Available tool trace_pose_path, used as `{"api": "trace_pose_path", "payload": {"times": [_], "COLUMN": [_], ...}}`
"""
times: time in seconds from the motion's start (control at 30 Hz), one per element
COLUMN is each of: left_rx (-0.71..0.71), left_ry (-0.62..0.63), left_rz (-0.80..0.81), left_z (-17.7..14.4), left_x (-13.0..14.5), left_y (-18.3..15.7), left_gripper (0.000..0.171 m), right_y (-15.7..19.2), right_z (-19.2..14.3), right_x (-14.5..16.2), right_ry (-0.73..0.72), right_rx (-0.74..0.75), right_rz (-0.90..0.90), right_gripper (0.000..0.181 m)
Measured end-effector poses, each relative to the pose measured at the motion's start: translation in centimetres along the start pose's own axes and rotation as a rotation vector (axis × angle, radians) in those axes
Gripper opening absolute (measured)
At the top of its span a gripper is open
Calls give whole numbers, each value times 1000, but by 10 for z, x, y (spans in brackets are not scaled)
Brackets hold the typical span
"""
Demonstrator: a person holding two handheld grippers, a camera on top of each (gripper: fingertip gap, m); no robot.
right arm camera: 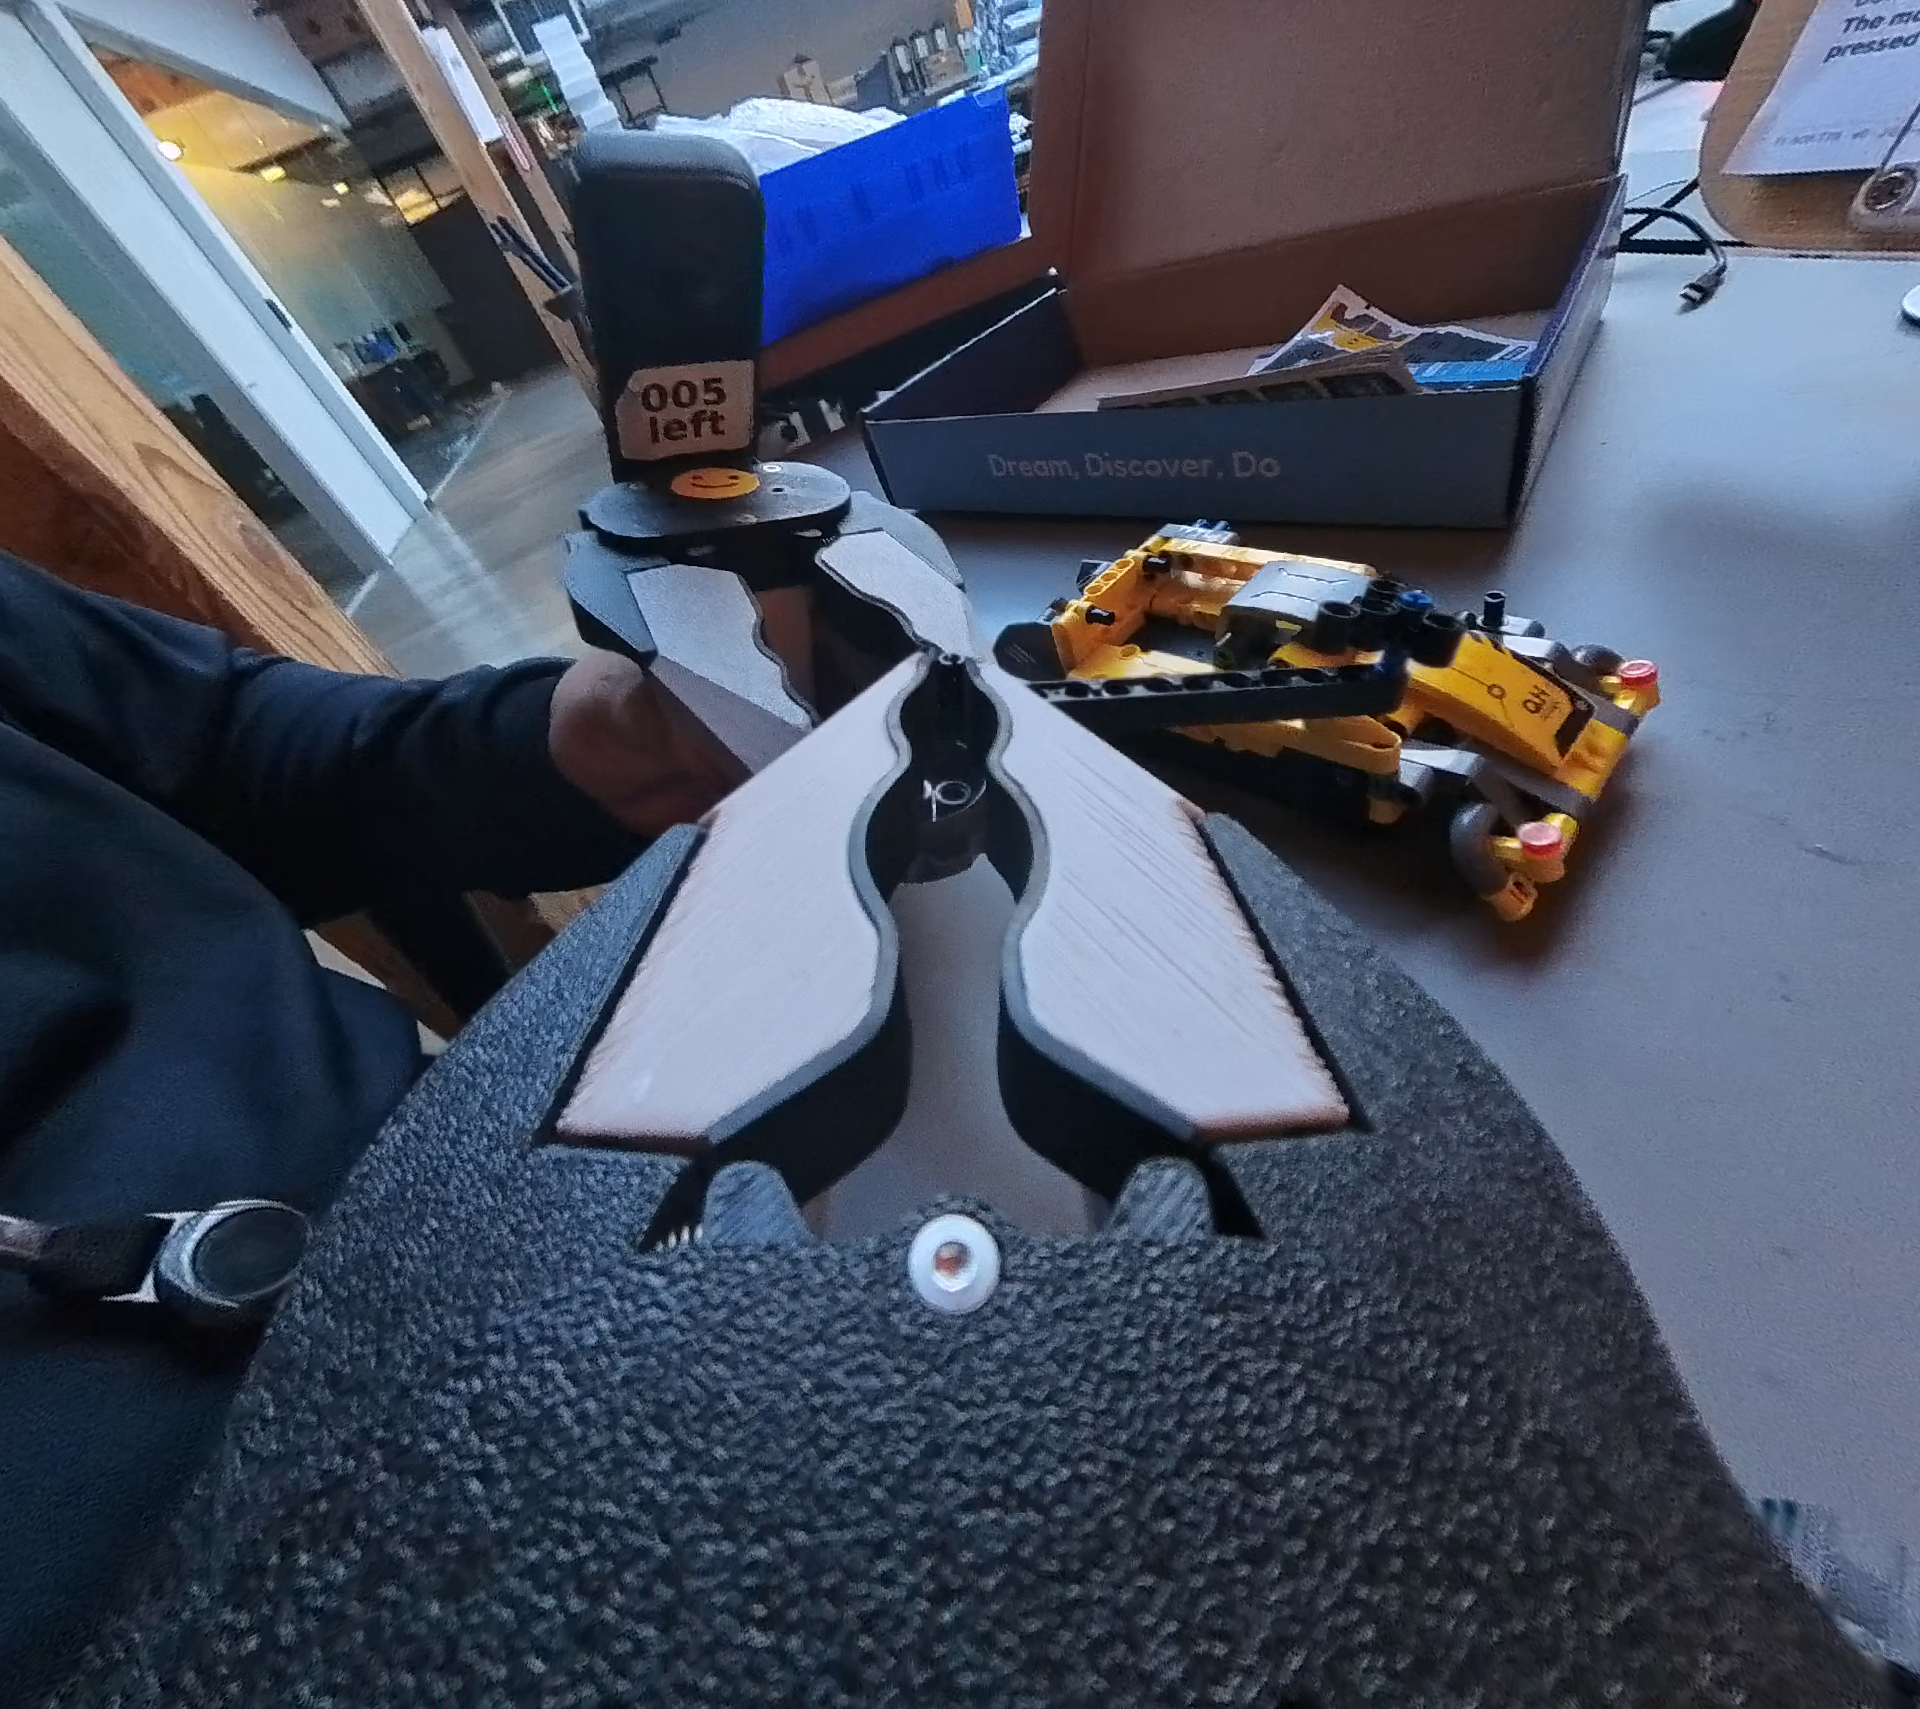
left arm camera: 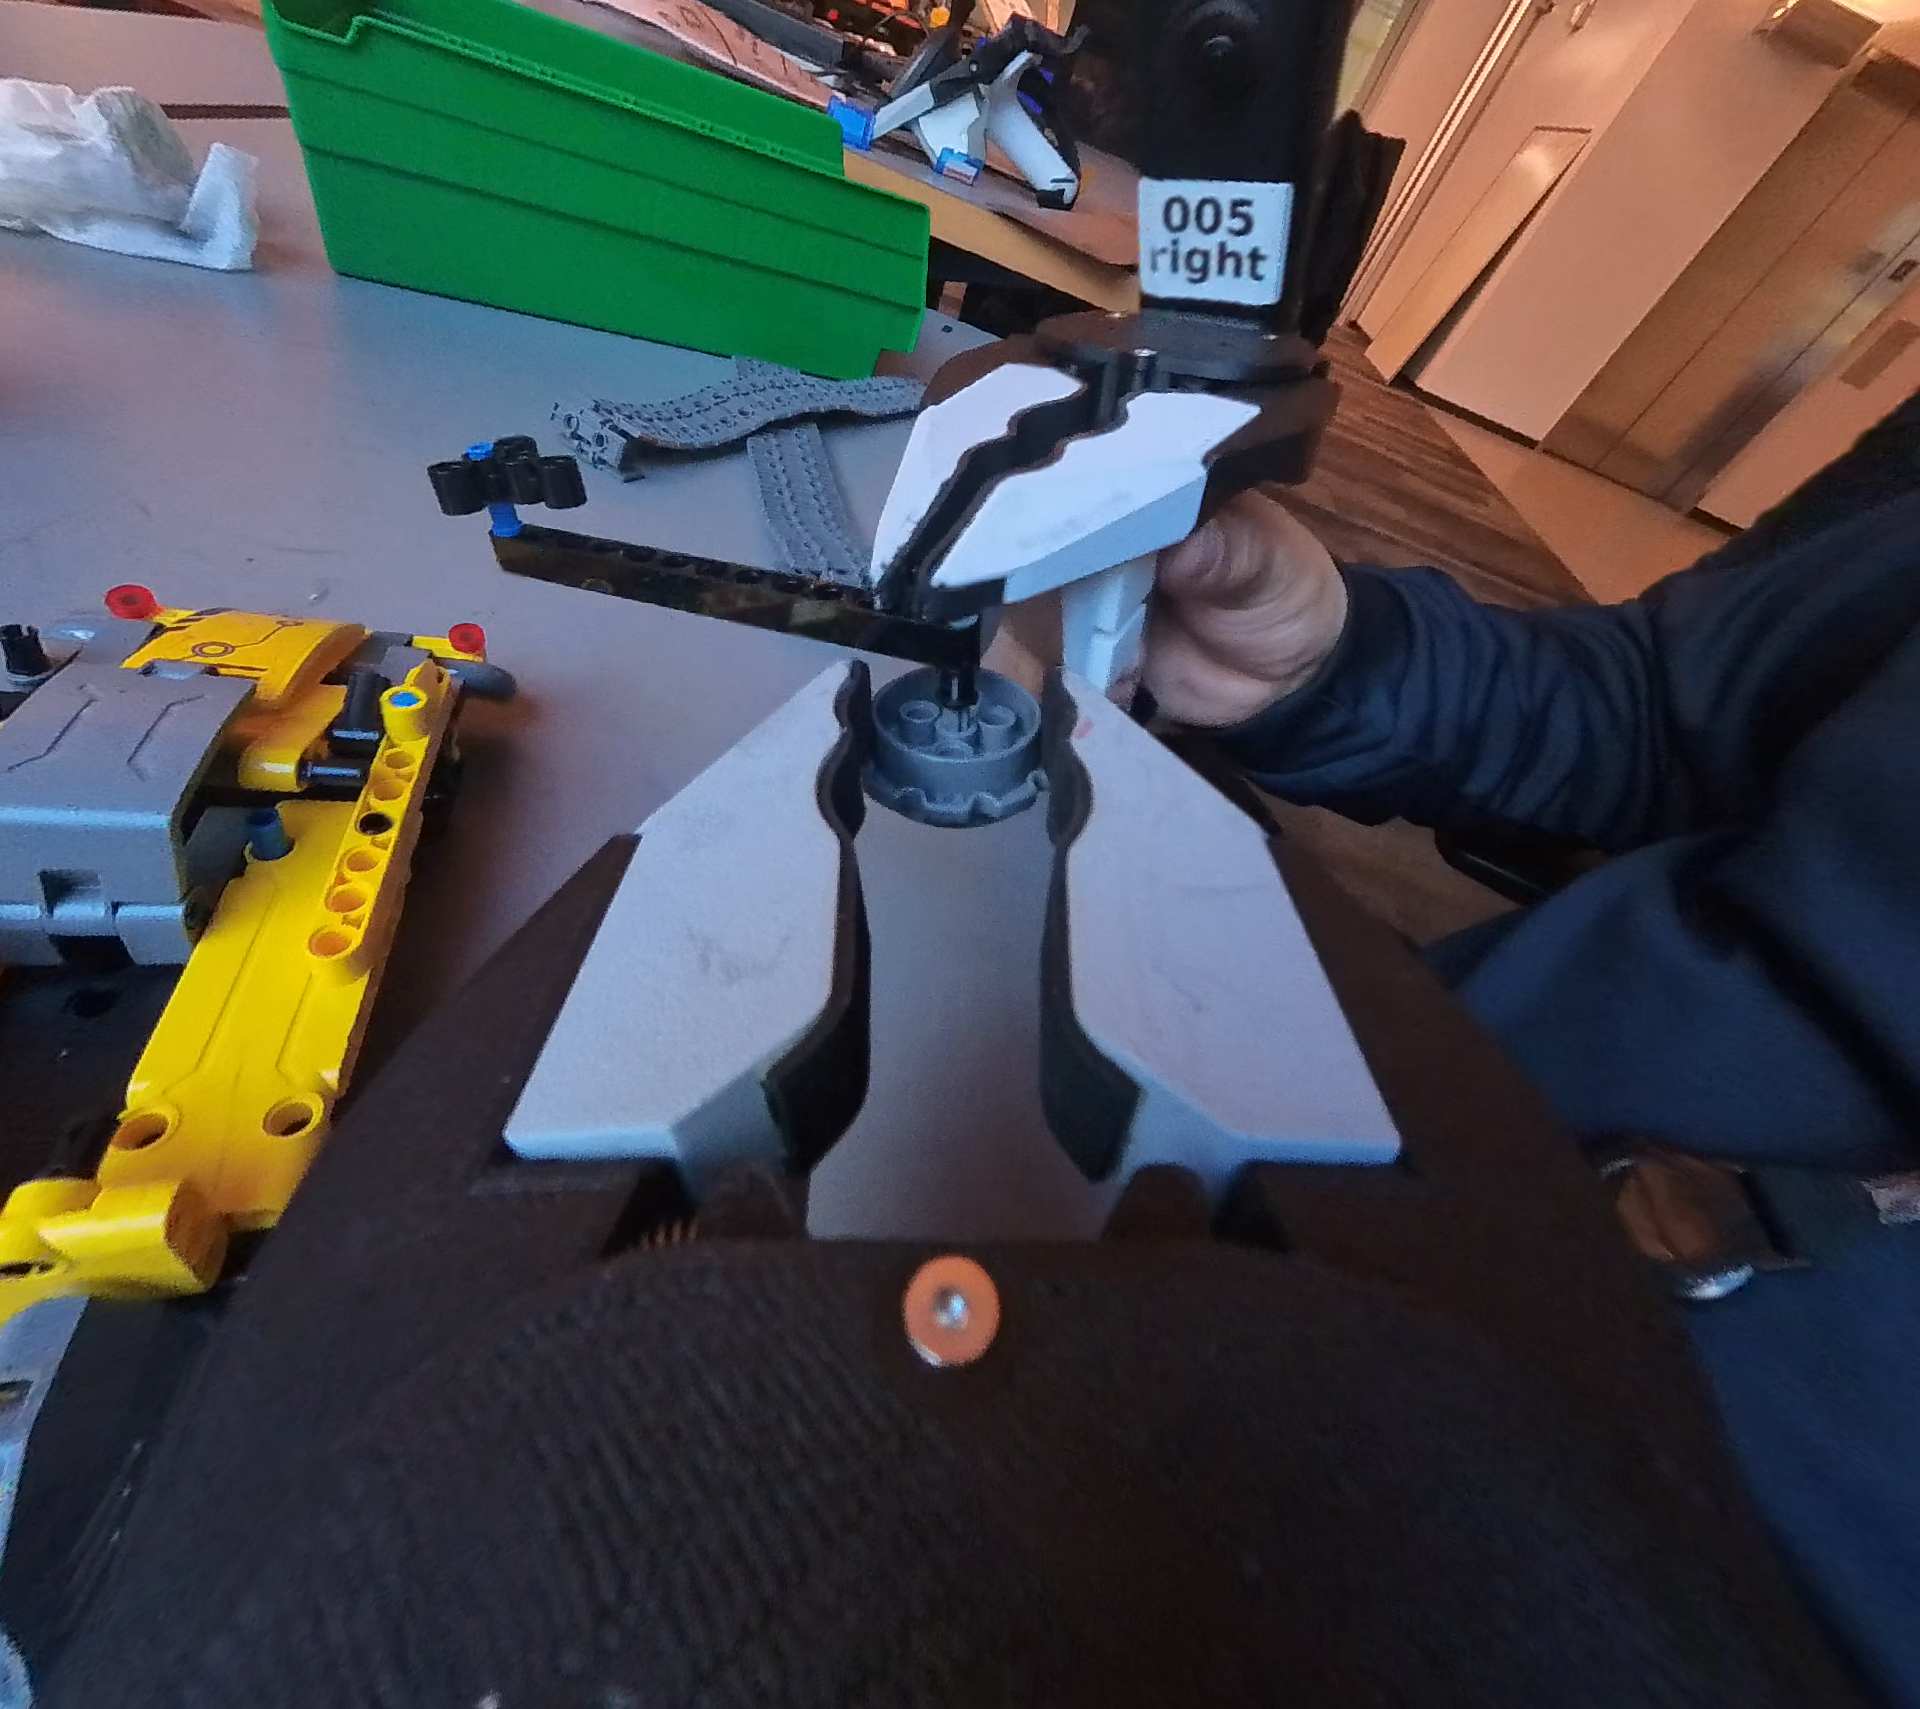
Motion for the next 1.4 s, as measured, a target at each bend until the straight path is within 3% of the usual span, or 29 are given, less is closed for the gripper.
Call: {"api": "trace_pose_path", "payload": {"times": [0.17,0.23,0.33,0.57,0.77,1.4], "left_rx": [6,-13,-93,-47,-61,-116], "left_ry": [20,19,41,-54,-104,-166], "left_rz": [-58,-48,15,-184,-287,-333], "left_z": [5,4,7,9,6,1], "left_x": [0,0,4,-9,-14,-22], "left_y": [3,6,11,15,28,49], "left_gripper": [30,11,7,6,5,5], "right_y": [-4,-4,-10,-18,-31,-49], "right_z": [0,-1,-4,-5,5,23], "right_x": [4,4,6,-6,-12,-22], "right_ry": [30,37,45,-154,-242,-361], "right_rx": [48,57,126,113,86,70], "right_rz": [-40,-50,-75,74,172,250], "right_gripper": [0,0,0,0,0,0]}}
Point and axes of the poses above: each gripper's, where its closed fingertips meet, z out along the fingers, x out of its underside, y = z × x across the jaws, the point moved 2 cm from there along -z, back along the fingers, and after that the axes turned 14 degrees about -x, right-handed, at the moved point
